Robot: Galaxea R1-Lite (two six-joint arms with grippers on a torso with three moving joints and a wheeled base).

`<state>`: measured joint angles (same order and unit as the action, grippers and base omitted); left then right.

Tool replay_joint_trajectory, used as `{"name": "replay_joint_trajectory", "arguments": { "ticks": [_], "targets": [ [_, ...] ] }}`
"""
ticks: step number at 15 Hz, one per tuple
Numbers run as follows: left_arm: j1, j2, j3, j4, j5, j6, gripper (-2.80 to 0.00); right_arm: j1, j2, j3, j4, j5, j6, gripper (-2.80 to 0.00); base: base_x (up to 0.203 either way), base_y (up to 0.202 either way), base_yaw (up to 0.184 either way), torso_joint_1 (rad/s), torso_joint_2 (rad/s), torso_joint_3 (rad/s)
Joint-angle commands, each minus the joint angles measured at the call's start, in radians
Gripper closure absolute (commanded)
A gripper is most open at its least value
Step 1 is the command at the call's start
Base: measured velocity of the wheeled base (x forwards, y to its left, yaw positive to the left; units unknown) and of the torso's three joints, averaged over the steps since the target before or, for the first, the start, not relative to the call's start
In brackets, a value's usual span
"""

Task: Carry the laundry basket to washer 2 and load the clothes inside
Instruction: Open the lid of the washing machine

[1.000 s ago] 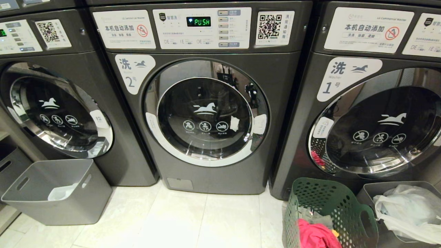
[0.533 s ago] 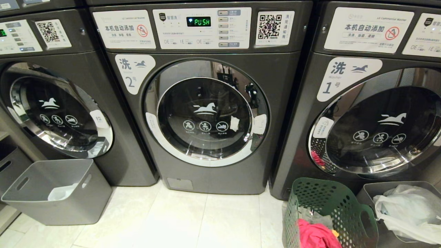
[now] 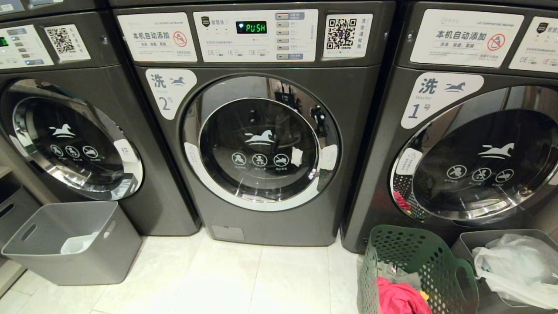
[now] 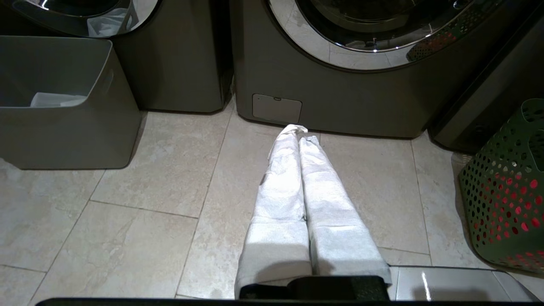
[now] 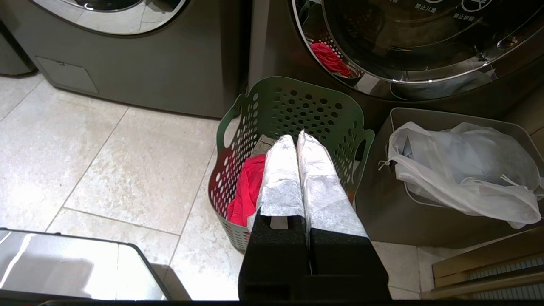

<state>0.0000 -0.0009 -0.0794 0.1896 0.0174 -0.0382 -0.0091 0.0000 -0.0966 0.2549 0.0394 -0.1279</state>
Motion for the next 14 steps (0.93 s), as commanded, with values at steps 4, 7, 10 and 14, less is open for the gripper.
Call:
{"name": "replay_joint_trajectory", "arguments": {
  "ticks": [4, 7, 10, 14],
  "targets": [
    [0.000, 0.002, 0.001, 0.002, -0.004, 0.020, 0.00, 0.000, 0.002, 0.000, 0.001, 0.001, -0.001, 0.00, 0.000, 0.000, 0.000, 0.000, 0.00, 0.000],
    [0.000, 0.001, 0.001, 0.002, -0.005, 0.021, 0.00, 0.000, 0.002, 0.000, 0.001, 0.001, -0.001, 0.00, -0.001, -0.081, 0.004, 0.000, 0.00, 0.004],
    [0.000, 0.001, 0.001, 0.002, -0.005, 0.021, 0.00, 0.000, 0.002, 0.000, 0.001, 0.001, -0.001, 0.00, 0.000, -0.195, 0.001, 0.004, 0.00, 0.002],
    [0.000, 0.002, 0.001, 0.002, -0.005, 0.022, 0.00, 0.000, 0.002, 0.000, 0.001, 0.001, -0.001, 0.00, 0.000, -0.195, 0.002, 0.002, 0.00, 0.001]
  ]
}}
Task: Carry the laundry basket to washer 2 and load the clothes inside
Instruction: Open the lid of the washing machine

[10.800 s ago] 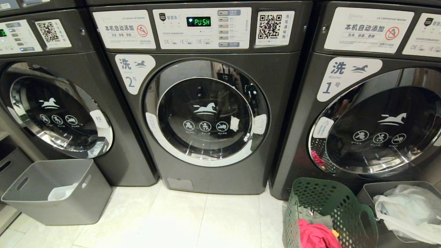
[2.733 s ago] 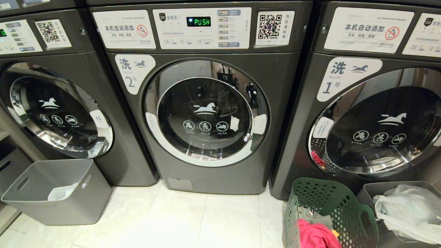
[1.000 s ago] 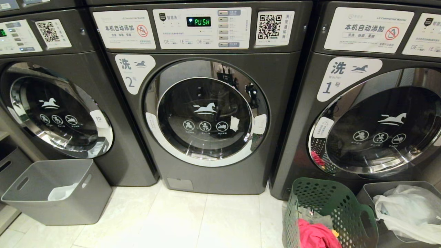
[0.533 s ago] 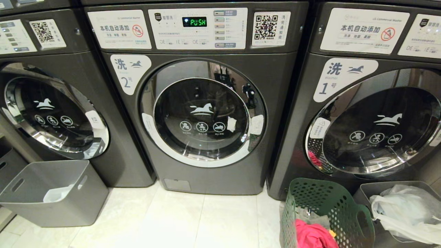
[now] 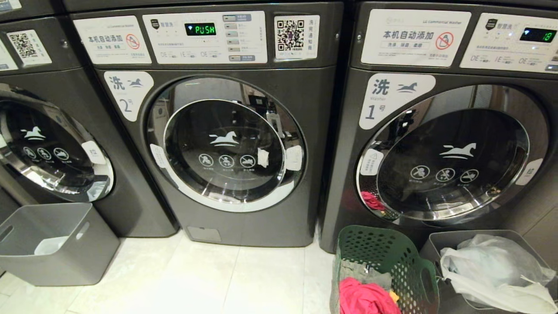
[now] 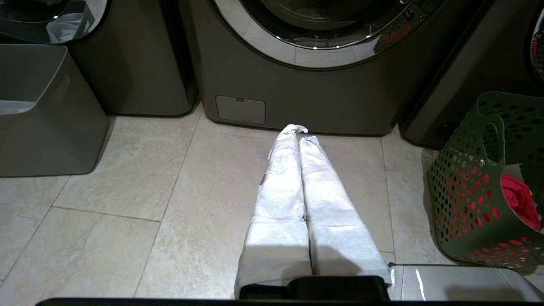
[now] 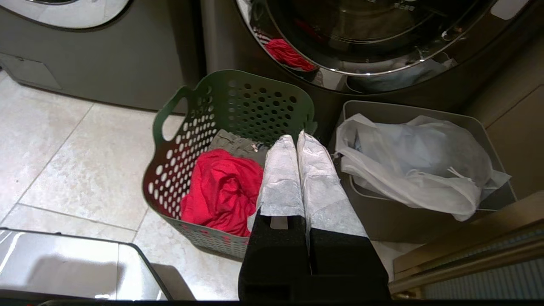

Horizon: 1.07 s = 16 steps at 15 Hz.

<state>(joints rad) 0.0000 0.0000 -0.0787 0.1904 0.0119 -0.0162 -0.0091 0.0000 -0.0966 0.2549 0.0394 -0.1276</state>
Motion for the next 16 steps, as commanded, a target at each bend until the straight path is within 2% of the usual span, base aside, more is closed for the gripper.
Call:
{"name": "replay_joint_trajectory", "arguments": {
  "ticks": [1, 13, 16],
  "targets": [
    [0.000, 0.001, -0.001, 0.001, 0.000, -0.001, 0.00, 0.000, 0.002, 0.000, 0.001, 0.001, -0.001, 0.00, 0.000, -0.192, 0.003, 0.007, 0.00, 0.002],
    [0.000, 0.000, 0.000, 0.001, 0.001, -0.002, 0.00, 0.000, 0.002, 0.000, 0.001, 0.001, -0.001, 0.00, 0.000, -0.195, 0.002, 0.003, 0.00, 0.002],
    [0.000, 0.000, 0.000, 0.001, 0.000, -0.002, 0.00, 0.000, 0.002, 0.000, 0.001, 0.001, 0.000, 0.00, 0.000, -0.074, 0.002, -0.001, 0.00, 0.001]
  ]
}}
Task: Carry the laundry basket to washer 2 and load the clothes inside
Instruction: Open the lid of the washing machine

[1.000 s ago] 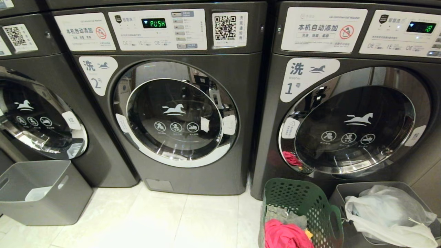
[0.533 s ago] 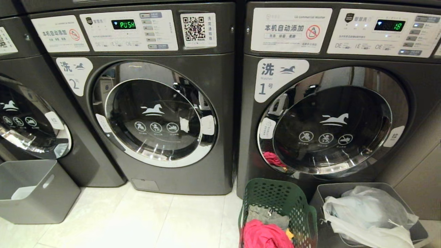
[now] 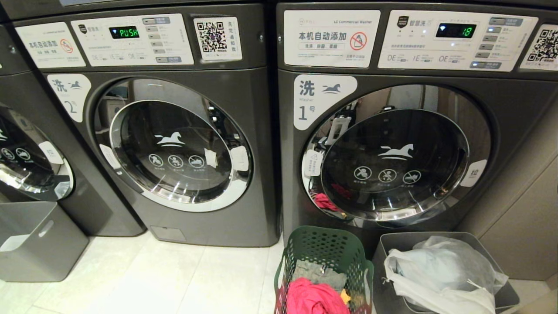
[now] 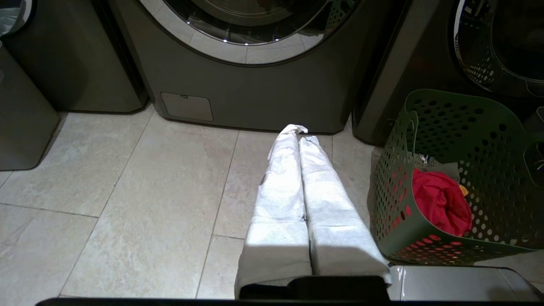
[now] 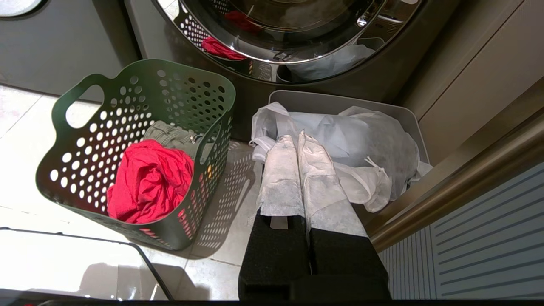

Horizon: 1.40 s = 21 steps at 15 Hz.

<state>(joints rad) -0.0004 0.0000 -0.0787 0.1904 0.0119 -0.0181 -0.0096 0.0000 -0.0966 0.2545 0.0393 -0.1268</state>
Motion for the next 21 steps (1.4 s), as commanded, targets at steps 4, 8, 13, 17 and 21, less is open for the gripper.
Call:
{"name": "replay_joint_trajectory", "arguments": {
  "ticks": [4, 8, 13, 17, 21],
  "targets": [
    [0.000, 0.000, 0.000, 0.001, 0.000, 0.000, 0.00, 0.000, 0.002, 0.000, 0.002, 0.001, -0.001, 0.00, 0.000, 0.000, 0.000, 0.000, 0.00, 0.000],
    [0.000, 0.000, 0.000, 0.001, 0.000, 0.000, 0.00, 0.000, 0.002, 0.000, 0.002, 0.001, -0.001, 0.00, 0.000, 0.000, 0.000, 0.000, 0.00, 0.000],
    [0.000, 0.000, 0.000, 0.001, 0.000, 0.000, 0.00, 0.000, 0.002, 0.000, 0.002, 0.001, -0.001, 0.00, -0.002, 0.006, -0.134, 0.001, 0.00, 0.002],
    [0.000, 0.000, 0.000, 0.001, 0.000, 0.000, 0.00, 0.000, 0.002, 0.000, 0.002, 0.001, -0.002, 0.00, -0.004, 0.009, -0.182, 0.004, 0.00, 0.002],
    [0.000, 0.000, 0.000, 0.001, 0.002, -0.002, 0.00, 0.000, 0.002, 0.000, 0.002, 0.001, -0.002, 0.00, -0.001, 0.000, -0.020, 0.001, 0.00, 0.001]
  ]
}}
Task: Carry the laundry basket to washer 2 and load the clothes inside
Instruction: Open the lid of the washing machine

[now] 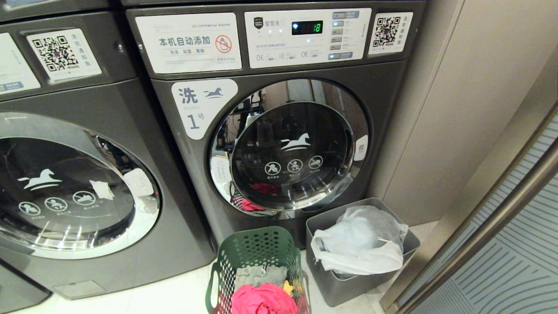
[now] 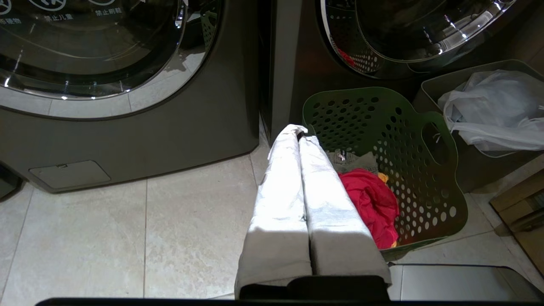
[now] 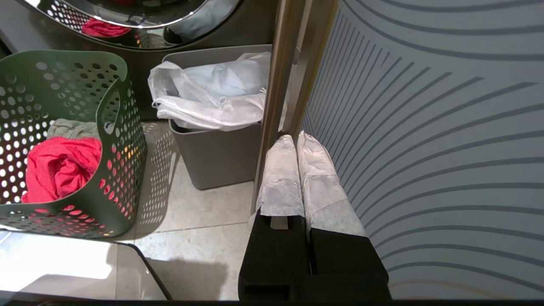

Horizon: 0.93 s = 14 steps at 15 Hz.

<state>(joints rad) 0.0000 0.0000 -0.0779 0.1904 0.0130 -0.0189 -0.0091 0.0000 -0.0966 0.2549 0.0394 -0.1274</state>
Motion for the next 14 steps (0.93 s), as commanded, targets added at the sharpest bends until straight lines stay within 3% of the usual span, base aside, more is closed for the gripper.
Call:
{"name": "replay_joint_trajectory", "arguments": {
  "ticks": [1, 6, 9, 14],
  "targets": [
    [0.000, 0.000, 0.000, 0.000, 0.004, -0.006, 0.00, 0.000, 0.002, 0.000, 0.001, 0.001, -0.001, 0.00, 0.000, 0.000, 0.000, 0.000, 0.00, 0.000],
    [0.000, 0.000, -0.003, 0.000, -0.005, 0.015, 0.00, 0.000, 0.002, 0.000, 0.001, 0.001, -0.001, 0.00, 0.000, 0.000, 0.000, 0.000, 0.00, 0.000],
    [0.000, 0.023, -0.156, 0.013, -0.004, 0.016, 0.00, 0.000, 0.002, 0.000, 0.001, 0.001, -0.001, 0.00, 0.000, 0.000, 0.000, 0.000, 0.00, 0.000],
    [-0.001, 0.454, -0.413, 0.002, 0.005, -0.026, 0.00, 0.000, 0.002, 0.000, 0.001, 0.001, 0.002, 0.00, 0.000, 0.000, 0.000, 0.000, 0.00, 0.000]
  ]
}}
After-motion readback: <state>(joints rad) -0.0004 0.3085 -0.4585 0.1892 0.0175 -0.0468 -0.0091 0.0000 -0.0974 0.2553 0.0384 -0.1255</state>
